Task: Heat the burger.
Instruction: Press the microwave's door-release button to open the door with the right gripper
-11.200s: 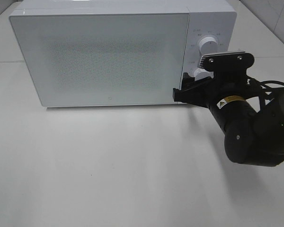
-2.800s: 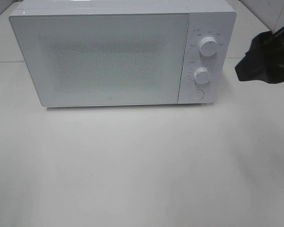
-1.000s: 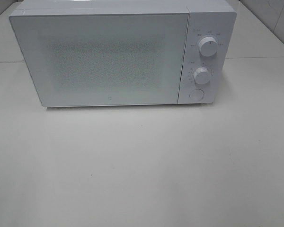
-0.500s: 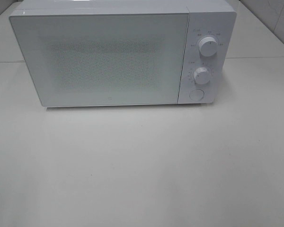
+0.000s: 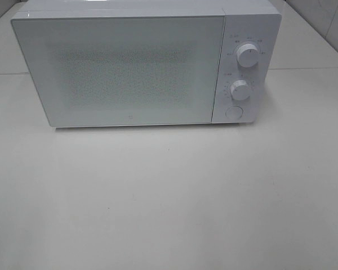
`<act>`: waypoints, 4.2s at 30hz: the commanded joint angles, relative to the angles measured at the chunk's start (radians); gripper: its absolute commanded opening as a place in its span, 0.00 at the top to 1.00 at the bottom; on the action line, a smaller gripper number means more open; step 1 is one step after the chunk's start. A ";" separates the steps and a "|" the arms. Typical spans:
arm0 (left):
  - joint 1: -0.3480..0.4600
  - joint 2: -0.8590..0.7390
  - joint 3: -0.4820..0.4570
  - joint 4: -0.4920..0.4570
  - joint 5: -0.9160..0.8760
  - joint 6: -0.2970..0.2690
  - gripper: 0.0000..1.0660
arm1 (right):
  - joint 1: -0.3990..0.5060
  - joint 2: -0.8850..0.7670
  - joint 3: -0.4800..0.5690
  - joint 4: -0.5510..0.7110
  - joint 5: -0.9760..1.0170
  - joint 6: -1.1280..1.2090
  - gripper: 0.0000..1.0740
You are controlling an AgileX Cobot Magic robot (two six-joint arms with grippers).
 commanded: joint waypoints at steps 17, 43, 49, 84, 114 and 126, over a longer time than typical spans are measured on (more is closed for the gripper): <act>0.003 -0.003 0.001 -0.002 -0.014 -0.001 0.06 | -0.006 -0.034 0.002 0.000 -0.012 -0.010 0.30; 0.003 -0.002 0.001 0.051 -0.014 -0.001 0.08 | -0.006 -0.034 0.002 0.000 -0.012 -0.010 0.30; 0.003 -0.002 0.001 0.051 -0.014 -0.003 0.08 | -0.006 -0.034 0.002 0.000 -0.012 -0.010 0.30; 0.003 -0.002 0.001 0.051 -0.014 -0.004 0.08 | -0.004 0.125 0.019 -0.013 -0.472 0.002 0.32; 0.003 -0.002 0.001 0.051 -0.014 -0.004 0.08 | -0.004 0.678 0.173 0.002 -1.142 0.154 1.00; 0.003 -0.002 0.001 0.051 -0.014 -0.004 0.08 | -0.004 0.987 0.173 0.094 -1.461 0.212 1.00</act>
